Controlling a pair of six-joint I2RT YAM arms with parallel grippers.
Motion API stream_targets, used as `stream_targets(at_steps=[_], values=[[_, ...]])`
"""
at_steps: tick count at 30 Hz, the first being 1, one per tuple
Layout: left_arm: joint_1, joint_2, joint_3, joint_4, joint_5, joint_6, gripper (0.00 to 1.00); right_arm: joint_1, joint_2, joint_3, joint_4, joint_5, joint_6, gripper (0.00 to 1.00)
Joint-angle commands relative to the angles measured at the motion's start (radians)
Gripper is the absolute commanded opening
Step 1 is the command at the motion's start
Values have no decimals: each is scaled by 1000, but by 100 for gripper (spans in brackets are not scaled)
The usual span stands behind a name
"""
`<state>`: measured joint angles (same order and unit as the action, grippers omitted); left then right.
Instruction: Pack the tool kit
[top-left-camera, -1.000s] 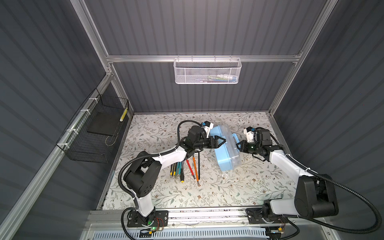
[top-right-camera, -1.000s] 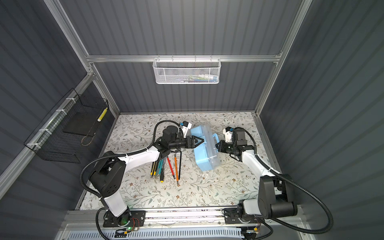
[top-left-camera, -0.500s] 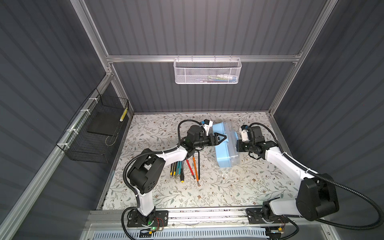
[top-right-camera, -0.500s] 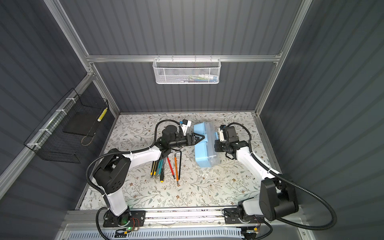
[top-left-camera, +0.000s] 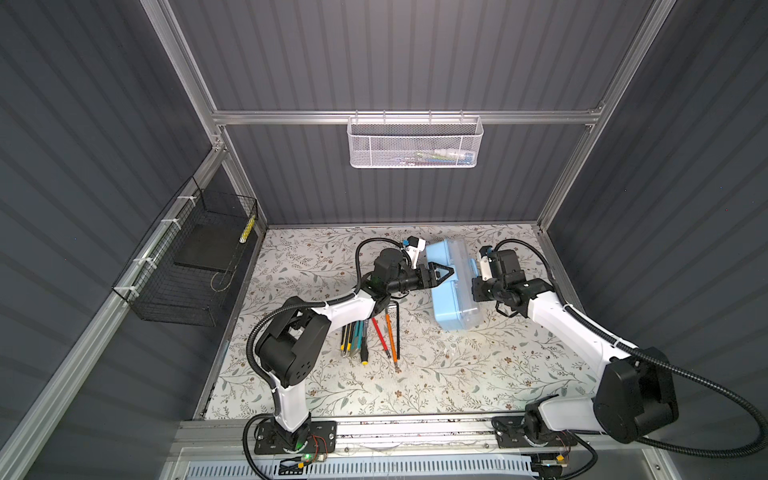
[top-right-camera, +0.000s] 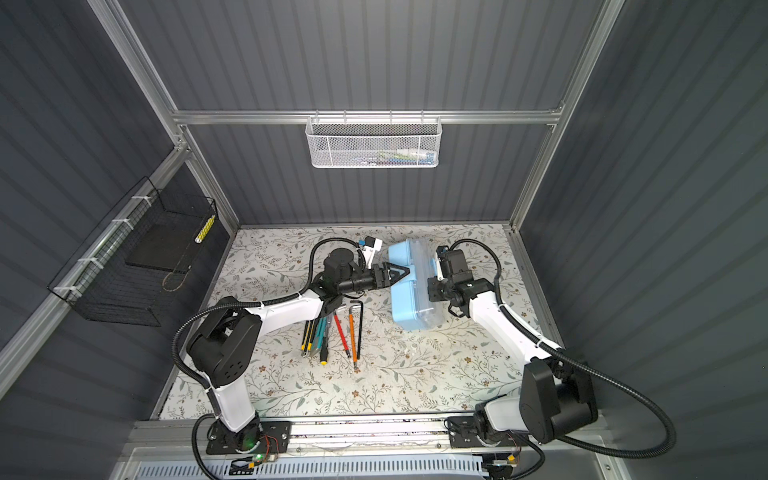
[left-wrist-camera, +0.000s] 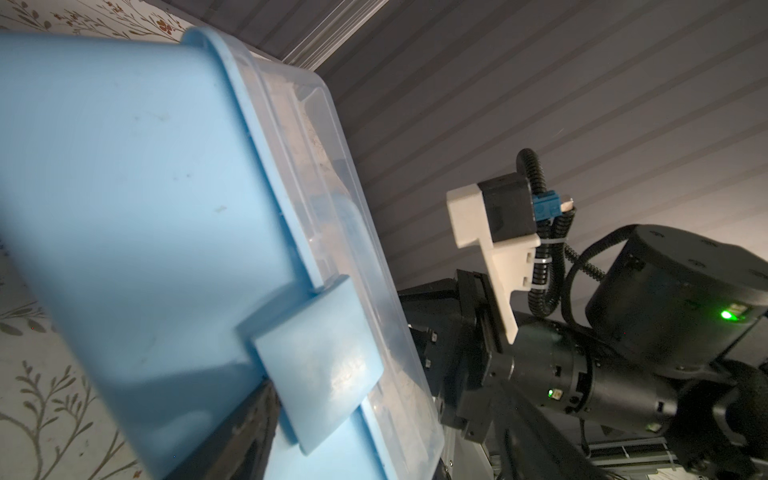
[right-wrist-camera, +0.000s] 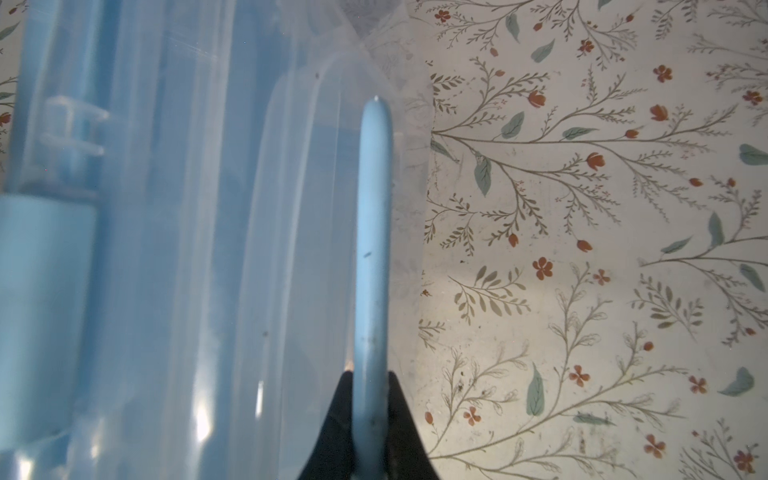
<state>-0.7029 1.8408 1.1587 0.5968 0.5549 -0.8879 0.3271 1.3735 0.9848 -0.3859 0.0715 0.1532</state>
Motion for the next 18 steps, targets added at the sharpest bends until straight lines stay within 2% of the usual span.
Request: stream_targets(at_steps=[1,7,14,18], values=[[-29,-13,69,174,113,-36,81,42,24,14,-26,3,-88,0],[-15,-39,68,148,114,-25,81,43,30,13,-34,37,-98,0],[7,-117,62,-88,55,122,81,44,39,6,-38,59,-106,0],[30,-146,37,-78,56,119,81,44,47,8,-41,77,-108,0]])
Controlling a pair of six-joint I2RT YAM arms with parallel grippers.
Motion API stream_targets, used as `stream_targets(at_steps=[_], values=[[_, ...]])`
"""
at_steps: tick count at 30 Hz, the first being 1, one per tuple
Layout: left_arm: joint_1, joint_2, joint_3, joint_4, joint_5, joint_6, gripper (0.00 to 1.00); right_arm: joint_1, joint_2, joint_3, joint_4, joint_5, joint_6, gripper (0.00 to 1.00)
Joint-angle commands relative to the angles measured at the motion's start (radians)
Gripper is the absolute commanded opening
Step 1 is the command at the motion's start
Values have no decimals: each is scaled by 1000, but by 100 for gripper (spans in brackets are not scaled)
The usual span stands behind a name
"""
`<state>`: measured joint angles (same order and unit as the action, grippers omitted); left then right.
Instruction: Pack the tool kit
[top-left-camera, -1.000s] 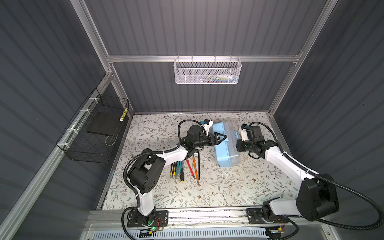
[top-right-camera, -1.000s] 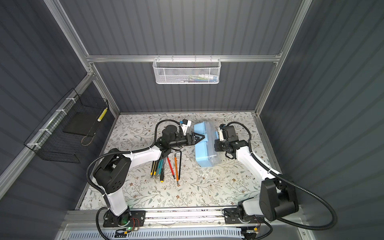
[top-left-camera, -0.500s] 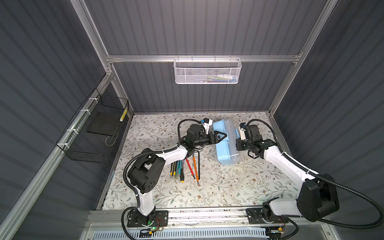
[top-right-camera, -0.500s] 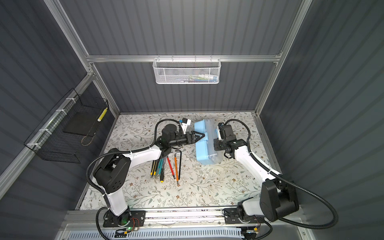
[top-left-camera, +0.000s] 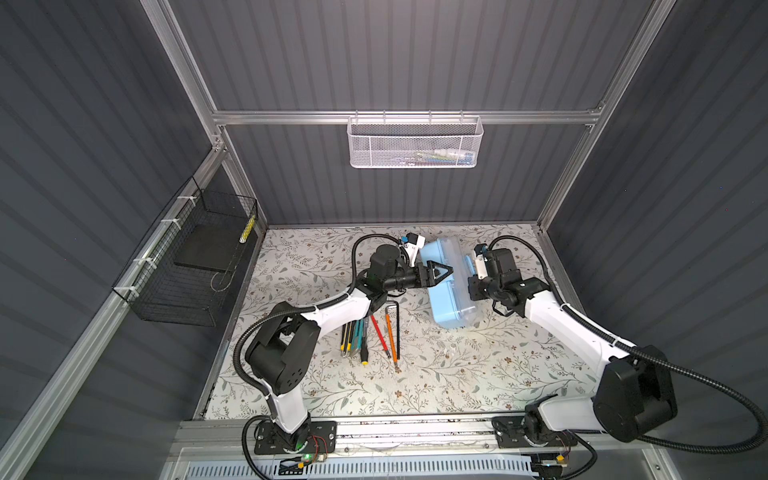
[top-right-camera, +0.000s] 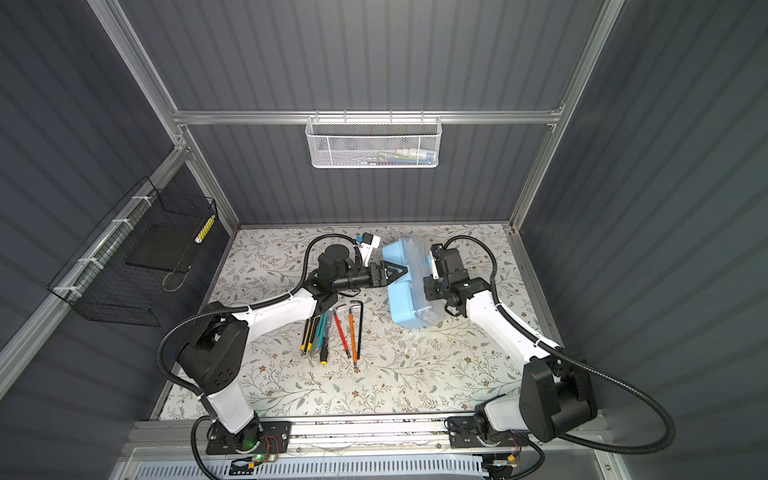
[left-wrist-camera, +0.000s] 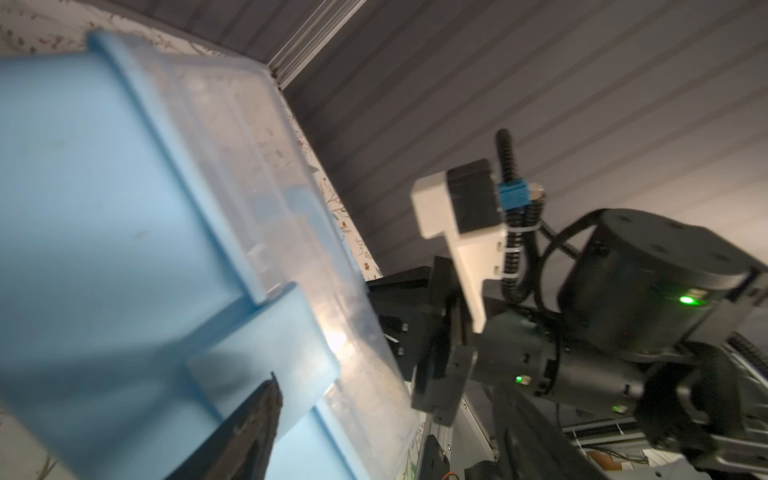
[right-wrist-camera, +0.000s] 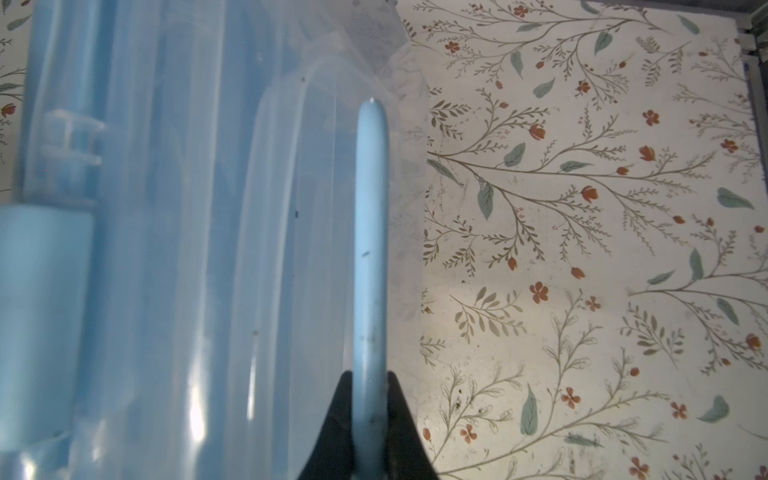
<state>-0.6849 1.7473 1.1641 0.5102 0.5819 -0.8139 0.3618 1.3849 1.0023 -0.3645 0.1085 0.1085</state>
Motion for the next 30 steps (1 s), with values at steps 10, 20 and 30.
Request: stream_targets(at_steps=[10,20,30], values=[[25,-76,73,-256,-30,181,81,9,34,-4,-68,37,-63,0],[-15,-48,173,-554,-100,251,85,9,51,7,-63,31,-59,0],[-38,37,239,-650,-105,244,85,11,46,7,-63,31,-62,0]])
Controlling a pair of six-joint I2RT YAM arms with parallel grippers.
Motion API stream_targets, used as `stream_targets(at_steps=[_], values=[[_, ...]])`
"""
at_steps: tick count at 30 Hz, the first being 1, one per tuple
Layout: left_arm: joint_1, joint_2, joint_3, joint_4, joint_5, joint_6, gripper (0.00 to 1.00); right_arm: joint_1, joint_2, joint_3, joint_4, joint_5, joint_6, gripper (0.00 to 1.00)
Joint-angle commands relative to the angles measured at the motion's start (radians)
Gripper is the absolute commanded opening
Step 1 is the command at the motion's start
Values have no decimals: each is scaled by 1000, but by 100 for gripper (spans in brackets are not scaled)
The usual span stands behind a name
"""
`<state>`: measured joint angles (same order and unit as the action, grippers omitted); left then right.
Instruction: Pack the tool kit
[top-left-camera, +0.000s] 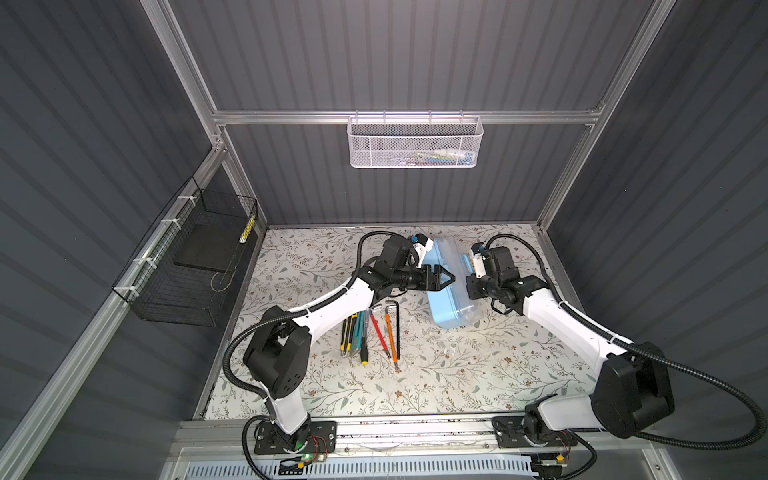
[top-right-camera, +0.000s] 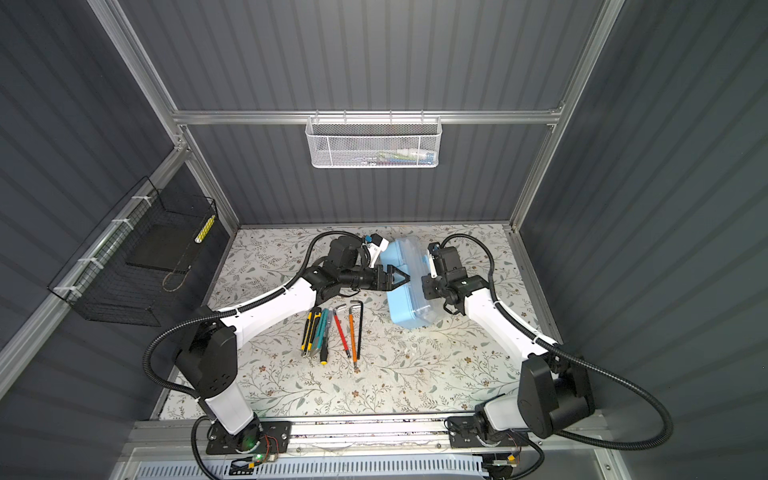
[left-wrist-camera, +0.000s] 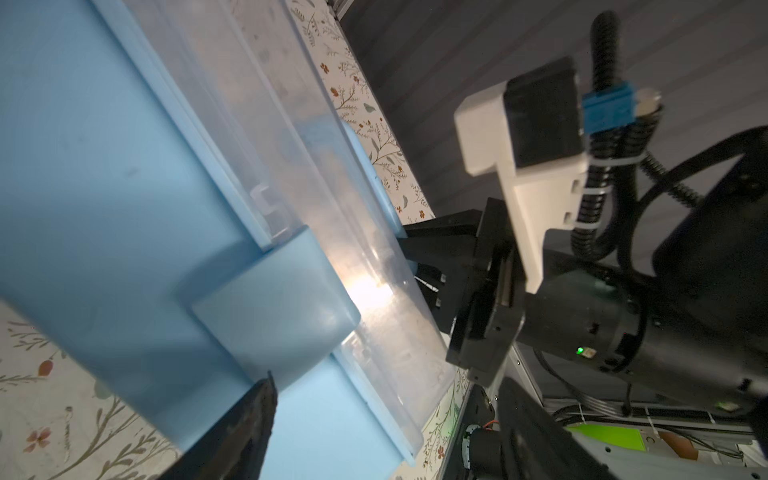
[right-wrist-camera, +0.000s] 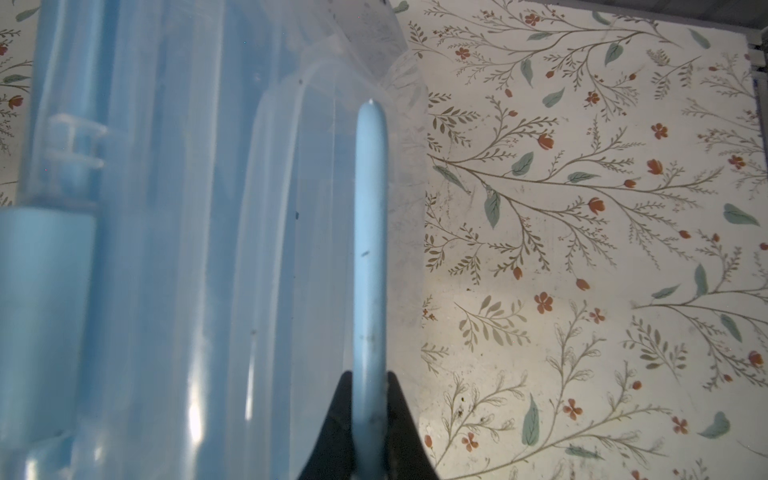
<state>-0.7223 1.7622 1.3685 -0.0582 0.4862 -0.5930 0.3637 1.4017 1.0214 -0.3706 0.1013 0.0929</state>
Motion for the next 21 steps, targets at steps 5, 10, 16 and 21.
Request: stream_targets(at_steps=[5,10,16,21], values=[[1,34,76,-136,-47,39,85,9,29,-15,-53,37,-45,0],[1,48,82,-135,-60,42,85,9,28,-15,-48,32,-44,0],[-3,77,62,-51,-49,25,85,12,34,-17,-43,29,-39,0],[-12,97,55,5,-11,12,85,30,37,-19,-40,36,-36,0]])
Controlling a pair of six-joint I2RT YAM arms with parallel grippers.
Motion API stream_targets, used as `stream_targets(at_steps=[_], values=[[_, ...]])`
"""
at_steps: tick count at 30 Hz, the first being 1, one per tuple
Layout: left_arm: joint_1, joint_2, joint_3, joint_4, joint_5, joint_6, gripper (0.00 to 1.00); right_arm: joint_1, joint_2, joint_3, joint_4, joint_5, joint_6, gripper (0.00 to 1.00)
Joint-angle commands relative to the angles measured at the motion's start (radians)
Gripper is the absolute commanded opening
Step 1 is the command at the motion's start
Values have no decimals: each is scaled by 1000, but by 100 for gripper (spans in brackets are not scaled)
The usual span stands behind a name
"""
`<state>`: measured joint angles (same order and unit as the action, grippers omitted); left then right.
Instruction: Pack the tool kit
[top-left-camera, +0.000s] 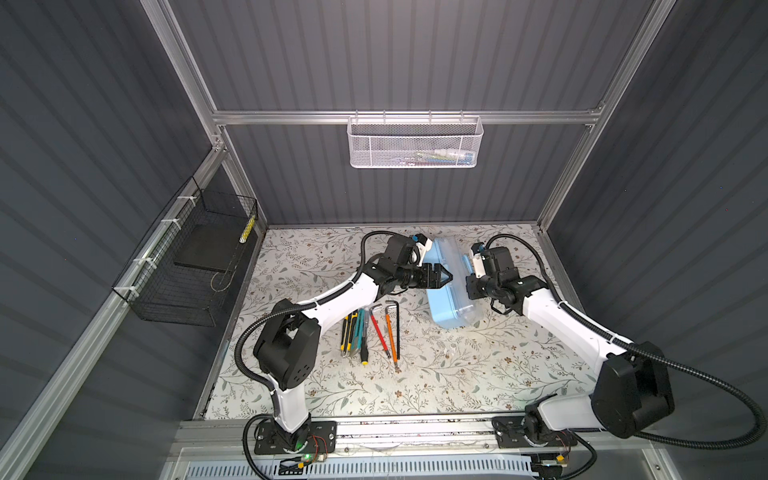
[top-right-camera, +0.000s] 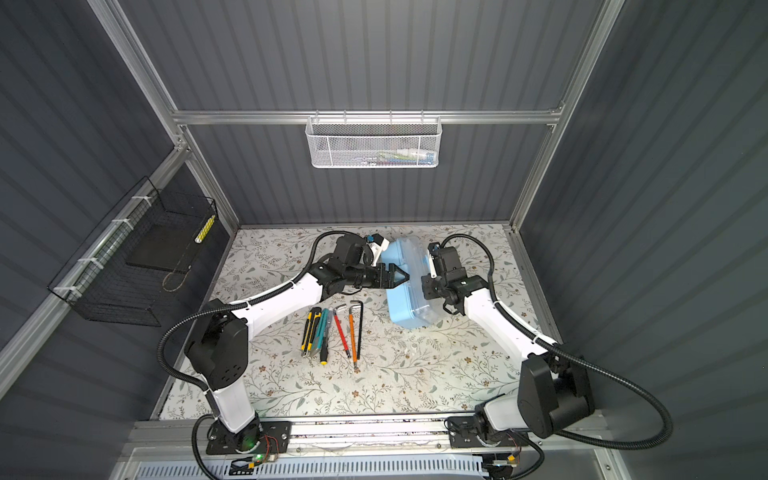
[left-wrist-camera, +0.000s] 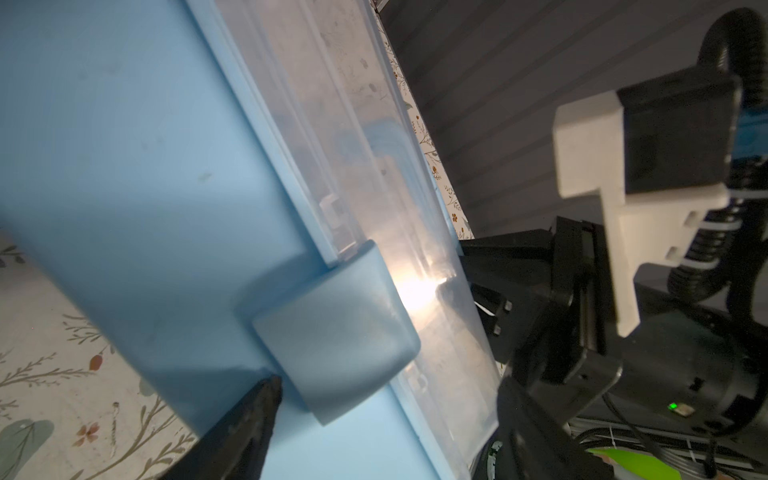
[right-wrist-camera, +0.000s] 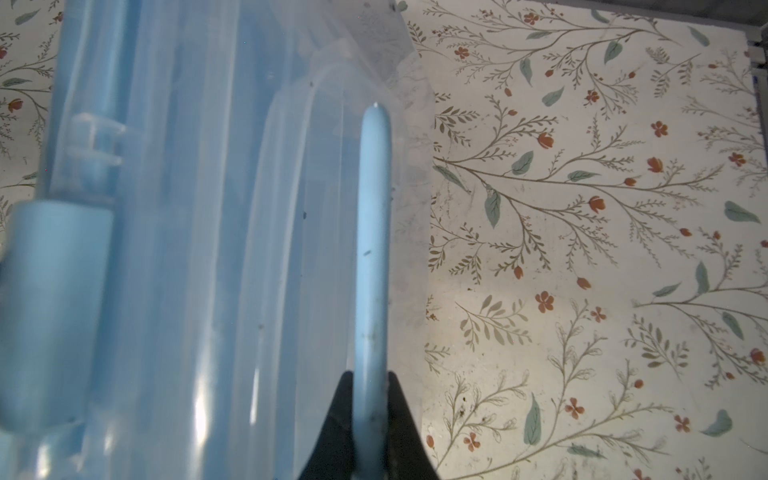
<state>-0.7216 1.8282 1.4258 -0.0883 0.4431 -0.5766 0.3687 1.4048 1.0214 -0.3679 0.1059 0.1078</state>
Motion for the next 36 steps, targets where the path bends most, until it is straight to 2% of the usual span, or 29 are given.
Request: stream_targets(at_steps=[1,4,10,26,32,36], values=[[-14,31,-2,75,48,-19,85,30,37,-18,-42,38,-50,0],[-20,37,-55,202,79,-56,85,43,46,-16,-39,53,-49,0],[-19,55,-85,527,169,-216,85,78,82,6,-55,102,-65,0],[-15,24,-63,730,232,-335,84,101,95,-13,-56,167,-85,0],[0,-29,-79,661,226,-300,84,99,103,-18,-50,171,-82,0],[18,-82,-80,417,168,-171,85,94,86,-16,-57,178,-81,0]])
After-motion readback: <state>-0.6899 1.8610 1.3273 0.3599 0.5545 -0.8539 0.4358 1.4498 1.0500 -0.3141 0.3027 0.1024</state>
